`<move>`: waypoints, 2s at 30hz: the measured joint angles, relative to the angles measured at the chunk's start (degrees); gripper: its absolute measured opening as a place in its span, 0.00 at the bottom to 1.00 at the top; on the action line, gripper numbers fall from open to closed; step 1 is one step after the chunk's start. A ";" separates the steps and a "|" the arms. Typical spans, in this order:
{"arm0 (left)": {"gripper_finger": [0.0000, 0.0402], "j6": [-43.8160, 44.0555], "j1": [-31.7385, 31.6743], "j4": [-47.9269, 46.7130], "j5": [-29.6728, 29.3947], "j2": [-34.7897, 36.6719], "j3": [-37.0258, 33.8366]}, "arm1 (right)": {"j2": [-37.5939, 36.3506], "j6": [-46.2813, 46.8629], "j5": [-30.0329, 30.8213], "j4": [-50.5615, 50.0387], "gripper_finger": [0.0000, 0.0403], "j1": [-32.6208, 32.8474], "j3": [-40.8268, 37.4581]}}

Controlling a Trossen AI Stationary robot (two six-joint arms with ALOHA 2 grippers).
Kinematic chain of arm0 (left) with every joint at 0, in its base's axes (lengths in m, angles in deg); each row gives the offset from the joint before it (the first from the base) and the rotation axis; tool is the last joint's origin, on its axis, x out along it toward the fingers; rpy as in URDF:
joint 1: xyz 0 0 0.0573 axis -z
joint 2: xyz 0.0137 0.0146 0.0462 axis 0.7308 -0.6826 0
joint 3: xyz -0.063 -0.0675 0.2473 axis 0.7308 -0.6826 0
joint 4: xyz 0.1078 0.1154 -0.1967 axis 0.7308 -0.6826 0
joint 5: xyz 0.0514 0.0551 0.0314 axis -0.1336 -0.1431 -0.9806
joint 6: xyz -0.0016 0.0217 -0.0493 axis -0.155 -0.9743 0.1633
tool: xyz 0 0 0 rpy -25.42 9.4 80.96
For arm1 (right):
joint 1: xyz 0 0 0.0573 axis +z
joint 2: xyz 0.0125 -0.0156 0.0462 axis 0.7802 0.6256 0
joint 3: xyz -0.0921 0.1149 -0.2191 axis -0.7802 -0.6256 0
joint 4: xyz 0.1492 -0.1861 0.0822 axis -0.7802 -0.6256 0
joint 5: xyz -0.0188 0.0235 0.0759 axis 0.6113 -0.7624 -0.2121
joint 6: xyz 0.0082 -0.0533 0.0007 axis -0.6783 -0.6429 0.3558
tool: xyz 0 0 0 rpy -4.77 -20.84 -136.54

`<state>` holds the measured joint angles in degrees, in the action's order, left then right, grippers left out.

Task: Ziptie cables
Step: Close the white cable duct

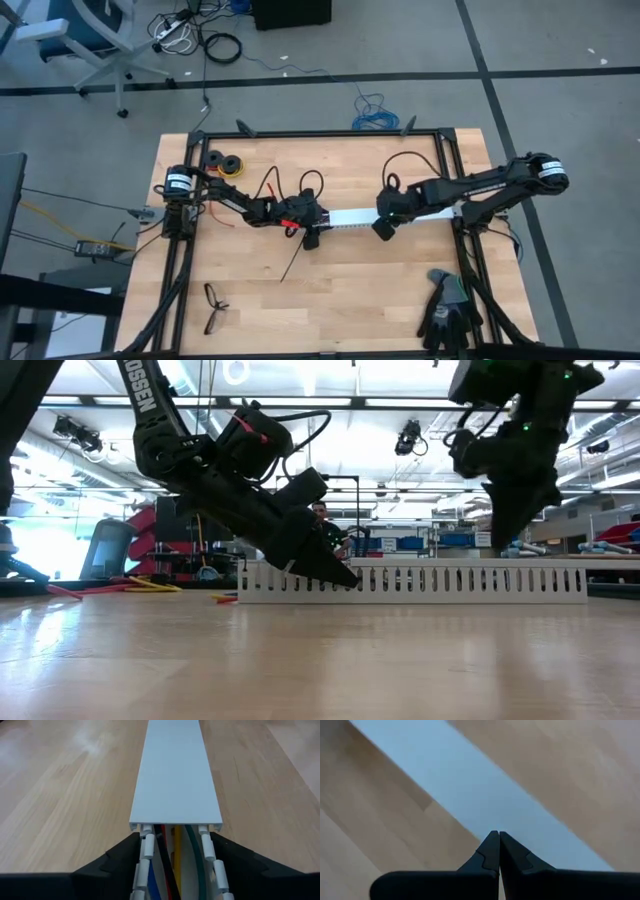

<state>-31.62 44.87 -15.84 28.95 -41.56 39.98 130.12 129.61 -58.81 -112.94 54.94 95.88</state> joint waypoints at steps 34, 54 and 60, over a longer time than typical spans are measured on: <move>0.57 0.14 -0.04 -0.71 2.21 0.13 -0.15 | 18.13 -23.20 -12.12 35.82 0.00 -7.27 0.90; 0.69 -1.41 0.28 -0.41 3.11 -0.05 0.00 | 20.05 -33.24 -13.59 46.60 0.00 -6.99 4.87; 0.72 -1.61 0.26 -1.31 2.84 0.30 -0.11 | 19.98 -32.94 -13.56 45.82 0.00 -7.02 4.90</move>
<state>-33.22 45.13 -17.15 31.79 -41.26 39.87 150.09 96.67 -72.37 -67.12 47.92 100.78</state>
